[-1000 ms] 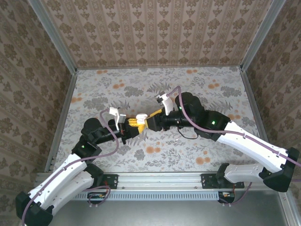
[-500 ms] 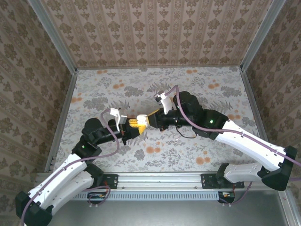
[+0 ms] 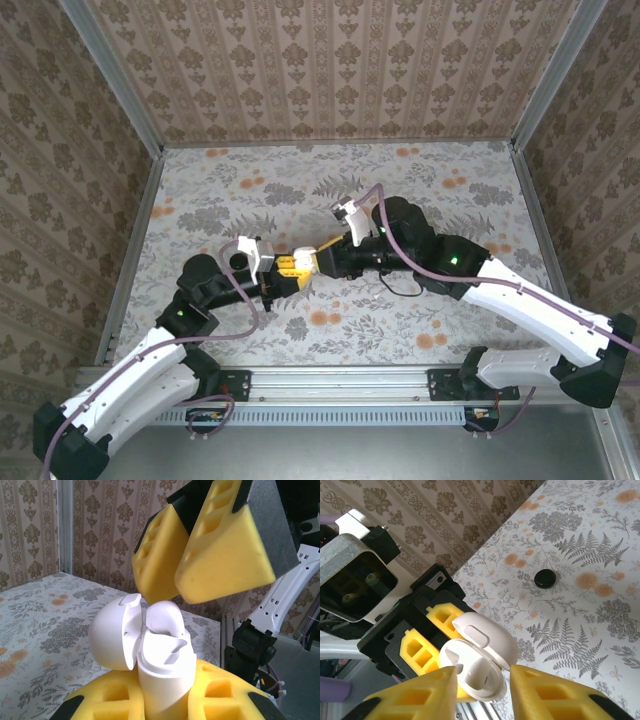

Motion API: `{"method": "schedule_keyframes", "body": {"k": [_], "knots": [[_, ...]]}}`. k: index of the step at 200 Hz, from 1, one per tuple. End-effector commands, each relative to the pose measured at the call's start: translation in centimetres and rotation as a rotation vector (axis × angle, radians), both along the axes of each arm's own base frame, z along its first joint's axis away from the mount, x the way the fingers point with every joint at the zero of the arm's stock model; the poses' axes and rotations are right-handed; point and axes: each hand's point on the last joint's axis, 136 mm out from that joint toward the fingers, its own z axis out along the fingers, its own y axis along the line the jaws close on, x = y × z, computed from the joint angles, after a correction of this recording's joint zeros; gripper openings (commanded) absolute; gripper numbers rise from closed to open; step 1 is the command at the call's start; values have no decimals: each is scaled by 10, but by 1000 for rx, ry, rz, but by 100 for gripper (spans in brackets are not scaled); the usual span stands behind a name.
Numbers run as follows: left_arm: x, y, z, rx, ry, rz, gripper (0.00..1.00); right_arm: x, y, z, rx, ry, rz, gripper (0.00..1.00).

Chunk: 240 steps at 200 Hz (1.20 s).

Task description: Insert wireless bluetooth earbuds into charging case

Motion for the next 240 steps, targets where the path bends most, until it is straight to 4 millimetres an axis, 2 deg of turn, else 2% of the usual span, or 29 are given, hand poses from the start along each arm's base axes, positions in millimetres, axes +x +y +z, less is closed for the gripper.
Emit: {"method": "schedule_keyframes", "body": {"k": [1,51,93,116,186,240], "knots": [[-1,0,6,-15,-69,0,0,2,-15,3,8,-2,-57,38],[-2,0,-2,6,-129,6,0,-4,-14,12,54,18,-45,36],[-3,-1,-9,32,-220,18,0,-8,-17,1,39,37,-47,32],[5,2,-10,49,-262,78,0,-8,-18,-3,34,44,-53,32],[14,5,-17,95,-311,137,0,0,2,-24,-22,125,-69,36],[19,8,-22,126,-313,166,0,5,12,-20,-10,137,-89,38]]}}
